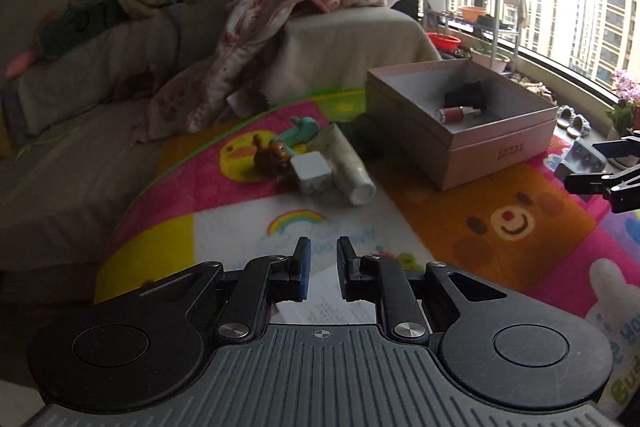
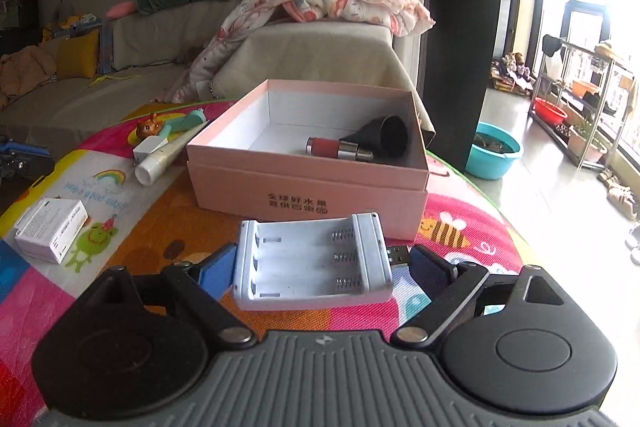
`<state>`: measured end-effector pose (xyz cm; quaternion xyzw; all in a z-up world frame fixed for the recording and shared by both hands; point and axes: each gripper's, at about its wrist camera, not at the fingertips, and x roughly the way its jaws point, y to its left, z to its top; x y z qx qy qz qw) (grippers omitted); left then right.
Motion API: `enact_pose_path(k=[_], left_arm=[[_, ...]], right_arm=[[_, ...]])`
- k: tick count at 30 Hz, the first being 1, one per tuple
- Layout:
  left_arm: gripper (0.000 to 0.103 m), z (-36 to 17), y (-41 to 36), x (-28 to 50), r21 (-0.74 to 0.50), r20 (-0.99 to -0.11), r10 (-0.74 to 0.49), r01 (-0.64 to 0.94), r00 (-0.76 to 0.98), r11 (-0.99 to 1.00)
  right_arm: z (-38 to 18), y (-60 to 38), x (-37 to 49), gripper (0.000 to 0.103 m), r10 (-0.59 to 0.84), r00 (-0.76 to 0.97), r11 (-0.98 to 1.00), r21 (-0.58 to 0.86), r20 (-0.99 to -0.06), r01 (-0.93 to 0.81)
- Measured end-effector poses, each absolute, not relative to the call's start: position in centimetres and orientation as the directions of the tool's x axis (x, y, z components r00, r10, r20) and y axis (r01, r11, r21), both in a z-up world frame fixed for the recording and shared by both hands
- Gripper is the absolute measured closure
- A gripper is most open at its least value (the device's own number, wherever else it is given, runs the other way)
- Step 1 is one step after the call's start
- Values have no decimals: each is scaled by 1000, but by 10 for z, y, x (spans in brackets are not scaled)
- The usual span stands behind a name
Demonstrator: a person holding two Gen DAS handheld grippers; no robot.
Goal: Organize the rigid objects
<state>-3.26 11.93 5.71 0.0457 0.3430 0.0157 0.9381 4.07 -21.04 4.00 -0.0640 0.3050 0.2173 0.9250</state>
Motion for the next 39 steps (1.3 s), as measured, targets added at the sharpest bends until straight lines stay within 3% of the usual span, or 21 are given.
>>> enact_pose_path(k=[2,10,12,14,16,18,22,27,32,39], left_arm=[[86,49,125,-43,85,-654,84,-38,752,996],[83,36,114,-51,3,-671,-52,72,740,997],[72,35,108,-52,-9,-672,-90,113,735,994],[46,34,99,-52,8,-677,-126,179,726,984],[28,30,90,-51,29,-684,-160,246,711,969],[19,28,83,-52,58,-694,-176,298,698,953],[24,39,81,-51,138,-722,-174,386,670,912],[25,45,95,-39,309,-746,-71,438,663,844],[23,39,126,-9,196,-798,-128,454,589,869],[19,22,133,8,97,-802,-168,402,573,910]], right_arm=[[35,-207,37,12,371,708,894,26,-601,-447],[14,-190,34,12,369,669,884,21,-646,-467],[7,-190,35,12,366,653,885,31,-663,-464],[6,-191,36,12,368,648,887,43,-667,-459],[6,-192,36,12,368,647,888,46,-668,-457],[5,-191,37,12,367,643,888,48,-672,-457],[5,-191,38,12,367,642,888,48,-673,-457],[4,-190,38,12,364,644,889,44,-673,-456],[4,-190,38,12,363,643,889,44,-674,-456],[4,-189,38,12,360,643,888,38,-675,-458]])
